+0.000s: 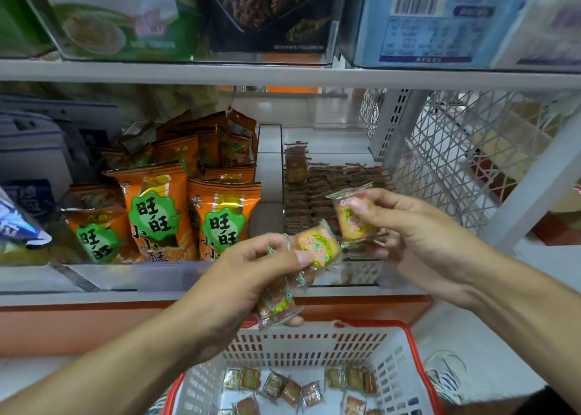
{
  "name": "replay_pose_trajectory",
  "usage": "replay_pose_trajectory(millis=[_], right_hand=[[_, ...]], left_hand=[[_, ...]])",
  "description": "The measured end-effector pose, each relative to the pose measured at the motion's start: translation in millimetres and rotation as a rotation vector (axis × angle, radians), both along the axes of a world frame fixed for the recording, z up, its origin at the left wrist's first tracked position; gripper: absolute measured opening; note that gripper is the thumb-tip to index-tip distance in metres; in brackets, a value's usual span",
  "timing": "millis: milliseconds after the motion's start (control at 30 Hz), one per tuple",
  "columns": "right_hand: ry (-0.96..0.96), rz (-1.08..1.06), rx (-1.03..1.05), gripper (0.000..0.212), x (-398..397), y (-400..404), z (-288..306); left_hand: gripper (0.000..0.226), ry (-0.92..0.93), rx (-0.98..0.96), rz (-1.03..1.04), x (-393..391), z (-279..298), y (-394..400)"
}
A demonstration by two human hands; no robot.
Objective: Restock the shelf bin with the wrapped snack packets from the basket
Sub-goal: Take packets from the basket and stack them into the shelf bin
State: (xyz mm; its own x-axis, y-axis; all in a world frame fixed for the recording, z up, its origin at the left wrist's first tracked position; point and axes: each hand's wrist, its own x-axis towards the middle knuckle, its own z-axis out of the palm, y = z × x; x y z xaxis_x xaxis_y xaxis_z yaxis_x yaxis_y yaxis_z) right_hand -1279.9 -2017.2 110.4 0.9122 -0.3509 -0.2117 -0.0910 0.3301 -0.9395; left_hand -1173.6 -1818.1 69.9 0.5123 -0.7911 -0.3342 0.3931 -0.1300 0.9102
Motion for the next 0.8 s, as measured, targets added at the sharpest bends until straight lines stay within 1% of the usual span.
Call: replay_pose_trajectory(millis=[67,133,200,267,333,367,500,567,633,667,733,767,800], right_hand=[[-0.003,-0.025,0.146,0.022,-1.5,-0.8,3.5],[0.029,0.018,0.266,0.02,-3.3,3.6,3.1],[0.068,0.082,0.321,0.02,-4.4,12.0,-2.0],[0.089,0.108,0.346,0.027,-4.8,23.4,-8.0],[0.106,0.115,0.324,0.038,-5.3,33.9,-11.9],[0.107,0.133,0.308,0.04,-5.8,37.4,-12.7],[0.038,0.221,0.317,0.036,-6.8,41.9,-11.9],[0.009,0.209,0.338,0.036,-6.2,41.4,-12.8],[-0.027,0.183,0.378,0.04,-4.5,39.0,-12.9],[-0.045,0.165,0.397,0.045,-3.3,36.6,-12.4],[-0.063,0.14,0.409,0.056,-1.7,30.2,-9.8],[-0.066,0.141,0.41,0.058,-1.0,27.2,-8.4],[-0.063,0.149,0.411,0.059,-0.4,25.2,-7.3]], left_hand=[[0.038,-0.054,-0.007,0.105,-1.1,-0.4,-1.0],[0.044,-0.145,-0.015,0.225,-3.0,-0.3,-1.3],[0.048,-0.245,-0.047,0.3,-5.2,0.5,-0.6],[0.046,-0.383,-0.081,0.286,-6.5,2.7,0.8],[0.044,-0.541,-0.117,0.258,-3.3,5.4,3.5],[0.045,-0.593,-0.129,0.263,-0.2,6.6,5.1],[0.052,-0.847,-0.14,0.273,9.6,8.4,9.3],[0.054,-0.852,-0.144,0.241,8.8,7.9,10.4],[0.052,-0.785,-0.145,0.235,5.9,7.6,10.1],[0.049,-0.715,-0.159,0.254,4.1,8.3,9.2],[0.049,-0.515,-0.2,0.304,0.7,9.3,7.1],[0.051,-0.448,-0.207,0.324,-0.5,9.6,6.5],[0.052,-0.421,-0.203,0.334,-1.1,9.1,5.6]])
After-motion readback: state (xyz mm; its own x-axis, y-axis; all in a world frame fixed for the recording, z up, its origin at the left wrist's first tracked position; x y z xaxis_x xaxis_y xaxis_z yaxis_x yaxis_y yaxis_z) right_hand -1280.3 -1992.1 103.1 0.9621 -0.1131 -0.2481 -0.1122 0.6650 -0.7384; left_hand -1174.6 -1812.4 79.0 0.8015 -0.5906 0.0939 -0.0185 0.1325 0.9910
